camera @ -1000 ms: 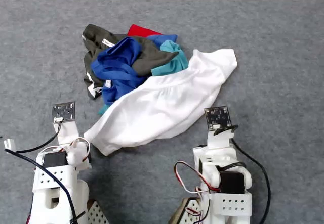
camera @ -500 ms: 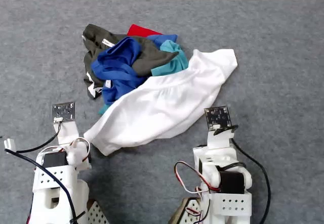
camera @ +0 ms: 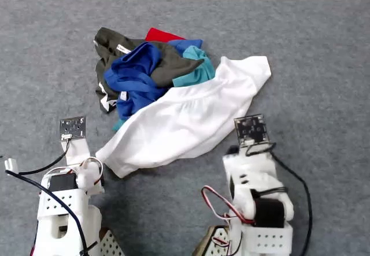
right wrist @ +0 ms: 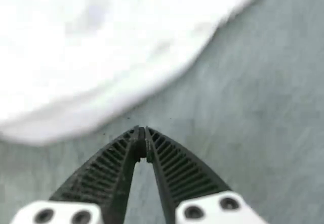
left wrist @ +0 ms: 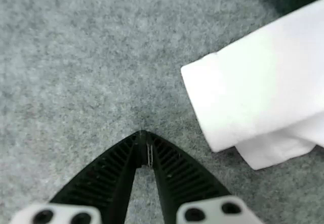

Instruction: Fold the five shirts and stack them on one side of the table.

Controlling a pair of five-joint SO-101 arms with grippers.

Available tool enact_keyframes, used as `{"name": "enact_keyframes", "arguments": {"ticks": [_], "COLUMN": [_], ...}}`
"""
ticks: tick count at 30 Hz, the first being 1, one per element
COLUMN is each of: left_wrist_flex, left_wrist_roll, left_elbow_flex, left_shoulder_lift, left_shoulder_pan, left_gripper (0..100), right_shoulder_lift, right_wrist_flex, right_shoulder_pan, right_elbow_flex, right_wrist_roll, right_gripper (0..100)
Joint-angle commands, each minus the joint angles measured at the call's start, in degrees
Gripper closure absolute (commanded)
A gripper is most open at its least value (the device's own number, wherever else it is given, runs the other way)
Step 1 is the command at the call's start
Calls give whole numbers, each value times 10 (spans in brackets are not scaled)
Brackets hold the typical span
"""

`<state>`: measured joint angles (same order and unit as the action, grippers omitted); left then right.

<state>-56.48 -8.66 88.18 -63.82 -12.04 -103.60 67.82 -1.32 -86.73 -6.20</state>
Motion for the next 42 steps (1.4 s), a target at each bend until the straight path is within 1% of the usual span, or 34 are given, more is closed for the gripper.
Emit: {"name": "enact_keyframes", "arguments": {"ticks": [1,5,9,12,16,18,21,24,26,27,30,33,36,40,41,42], "left_wrist_flex": [1,1,1,1,1,1,1,1,1,2,5,5,5,5,5,5], "left_wrist_roll": [3,4,5,5,6,4,3,3,2,2,3,5,5,6,6,6], "left_elbow_flex": [0,0,0,0,0,0,1,1,1,1,-2,-2,-2,-2,-2,-2], "left_shoulder_lift": [0,0,0,0,0,0,0,0,0,0,0,0,0,0,0,0], "left_shoulder_pan": [8,8,8,8,8,3,2,1,-9,-21,-62,-76,-76,-77,-77,-77], "left_gripper": [980,981,981,980,981,980,980,980,980,980,980,980,980,980,980,980], "right_shoulder_lift": [-51,25,209,385,575,648,740,817,865,891,971,1048,1107,1127,1127,1126], "right_wrist_flex": [-40,-40,-19,52,148,169,193,200,196,193,164,132,97,91,91,95], "right_shoulder_pan": [-6,-4,-14,-61,-159,-193,-232,-262,-274,-277,-275,-266,-256,-250,-244,-239], "right_elbow_flex": [83,169,335,493,653,698,745,772,778,778,772,774,775,775,775,775], "right_wrist_roll": [-8,0,78,125,181,219,247,250,251,251,274,288,287,285,278,273], "right_gripper": [989,991,990,989,982,929,768,609,554,551,574,631,744,973,998,976]}}
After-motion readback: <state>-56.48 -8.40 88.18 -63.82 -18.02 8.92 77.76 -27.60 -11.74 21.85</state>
